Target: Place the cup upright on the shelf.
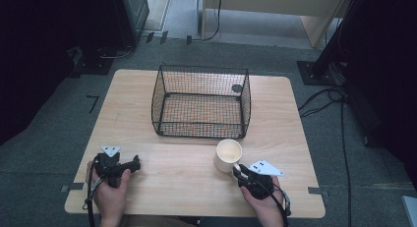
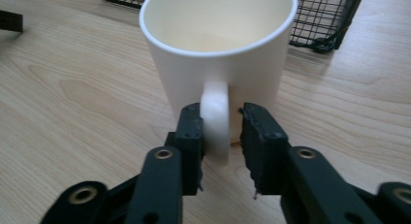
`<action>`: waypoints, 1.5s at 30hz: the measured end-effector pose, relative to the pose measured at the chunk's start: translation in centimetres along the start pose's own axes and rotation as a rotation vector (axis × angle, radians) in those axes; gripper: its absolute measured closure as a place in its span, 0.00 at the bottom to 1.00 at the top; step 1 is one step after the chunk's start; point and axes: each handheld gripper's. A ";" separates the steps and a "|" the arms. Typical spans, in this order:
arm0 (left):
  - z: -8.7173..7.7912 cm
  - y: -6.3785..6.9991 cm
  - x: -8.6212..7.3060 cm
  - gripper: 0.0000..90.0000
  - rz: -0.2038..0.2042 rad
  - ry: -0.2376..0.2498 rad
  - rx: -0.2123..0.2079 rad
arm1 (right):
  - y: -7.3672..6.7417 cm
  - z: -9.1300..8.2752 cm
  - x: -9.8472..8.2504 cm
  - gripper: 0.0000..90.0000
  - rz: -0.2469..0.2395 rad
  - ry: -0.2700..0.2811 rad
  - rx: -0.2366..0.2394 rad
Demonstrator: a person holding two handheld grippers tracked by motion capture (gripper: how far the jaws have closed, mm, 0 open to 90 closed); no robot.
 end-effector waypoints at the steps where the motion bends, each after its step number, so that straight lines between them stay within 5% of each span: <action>1: 0.0 0.0 0.0 0.00 -0.001 0.000 0.000 | 0.0 0.0 0.0 0.81 0.000 0.000 0.000; 8: 0.0 0.0 0.0 0.00 -0.001 0.000 0.001 | -0.2 0.4 0.1 0.89 -0.063 -0.010 -0.013; 15: 0.0 0.0 0.0 0.00 -0.001 0.000 0.001 | 0.3 -0.1 0.4 0.89 -0.048 0.034 -0.023; 45: 0.0 0.0 0.0 0.00 -0.012 0.003 0.010 | 0.7 -2.3 4.3 0.90 -0.095 0.108 0.083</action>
Point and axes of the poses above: each handheld gripper's, and its own axes: z roughly forward along the jaws, x roughly out of its top, y roughly to its right, and after that the axes turned 15 degrees about -z, right-handed
